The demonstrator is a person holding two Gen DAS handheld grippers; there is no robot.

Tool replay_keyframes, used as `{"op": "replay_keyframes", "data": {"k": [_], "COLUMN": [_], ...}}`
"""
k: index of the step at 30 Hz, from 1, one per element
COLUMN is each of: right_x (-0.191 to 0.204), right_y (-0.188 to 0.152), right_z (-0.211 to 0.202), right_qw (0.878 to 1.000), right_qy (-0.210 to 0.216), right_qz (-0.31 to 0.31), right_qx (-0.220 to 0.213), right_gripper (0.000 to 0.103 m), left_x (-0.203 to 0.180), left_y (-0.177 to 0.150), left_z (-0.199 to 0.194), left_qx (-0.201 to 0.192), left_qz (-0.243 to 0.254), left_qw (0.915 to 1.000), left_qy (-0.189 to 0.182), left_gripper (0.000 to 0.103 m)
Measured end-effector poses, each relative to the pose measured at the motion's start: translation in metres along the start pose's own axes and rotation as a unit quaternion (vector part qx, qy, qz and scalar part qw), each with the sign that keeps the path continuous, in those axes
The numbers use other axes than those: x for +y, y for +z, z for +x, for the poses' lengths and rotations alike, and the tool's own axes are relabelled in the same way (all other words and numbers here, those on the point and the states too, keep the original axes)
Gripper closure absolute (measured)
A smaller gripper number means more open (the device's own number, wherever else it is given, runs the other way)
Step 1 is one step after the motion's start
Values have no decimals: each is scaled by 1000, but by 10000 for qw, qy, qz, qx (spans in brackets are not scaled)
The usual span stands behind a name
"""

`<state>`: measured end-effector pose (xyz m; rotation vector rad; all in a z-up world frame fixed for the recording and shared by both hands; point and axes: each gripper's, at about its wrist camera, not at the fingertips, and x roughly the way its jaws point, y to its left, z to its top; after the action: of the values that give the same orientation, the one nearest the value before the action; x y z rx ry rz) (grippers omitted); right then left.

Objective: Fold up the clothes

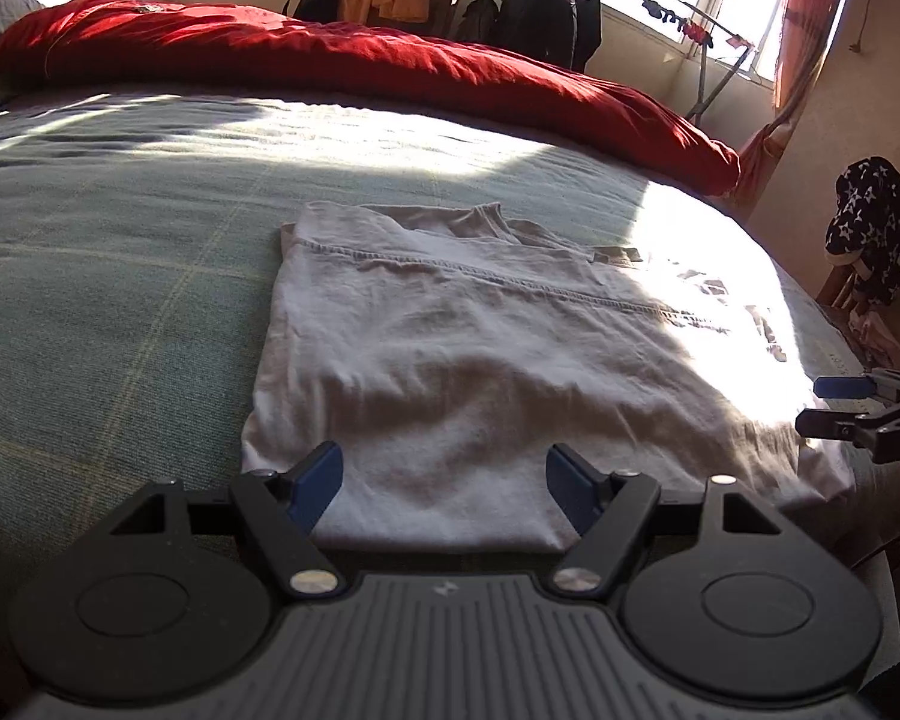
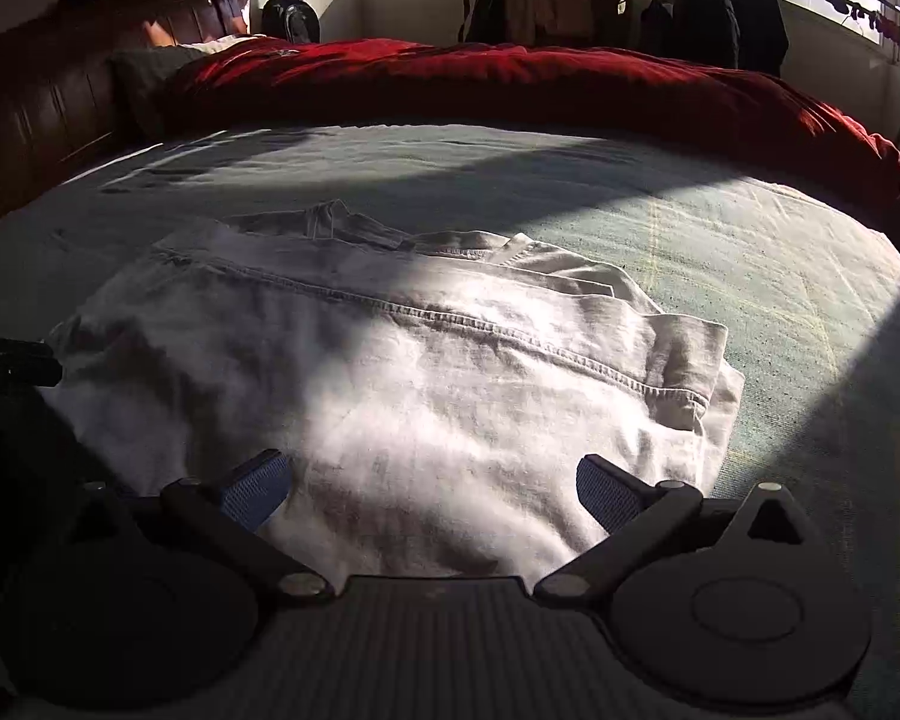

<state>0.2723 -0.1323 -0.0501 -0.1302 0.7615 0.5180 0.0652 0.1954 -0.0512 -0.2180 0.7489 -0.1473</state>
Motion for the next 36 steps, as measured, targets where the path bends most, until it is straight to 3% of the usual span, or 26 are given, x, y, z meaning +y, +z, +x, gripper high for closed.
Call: {"op": "replay_keyframes", "data": {"k": [10,19,26,30,33,36], "right_x": [19,-3,-14,-14,-13,-15], "right_y": [-22,-26,-36,-38,-32,-19], "right_z": [15,-1,4,10,10,1], "right_qw": [9981,9998,9995,9994,9989,9986], "right_qy": [-99,91,96,141,176,443], "right_qz": [-474,-3,128,17,-94,37], "right_qx": [390,195,256,325,435,274], "right_gripper": [0,0,0,0,0,0], "left_x": [-22,-47,-50,-52,-54,-52], "left_y": [-15,37,44,49,67,82], "left_z": [13,22,78,74,69,80], "left_qx": [316,-140,321,336,117,104], "left_qz": [236,737,517,671,823,793], "left_qw": [9992,9969,9970,9961,9955,9963], "left_qy": [78,-253,-480,-467,-450,-310], "left_gripper": [25,24,24,24,23,23]}}
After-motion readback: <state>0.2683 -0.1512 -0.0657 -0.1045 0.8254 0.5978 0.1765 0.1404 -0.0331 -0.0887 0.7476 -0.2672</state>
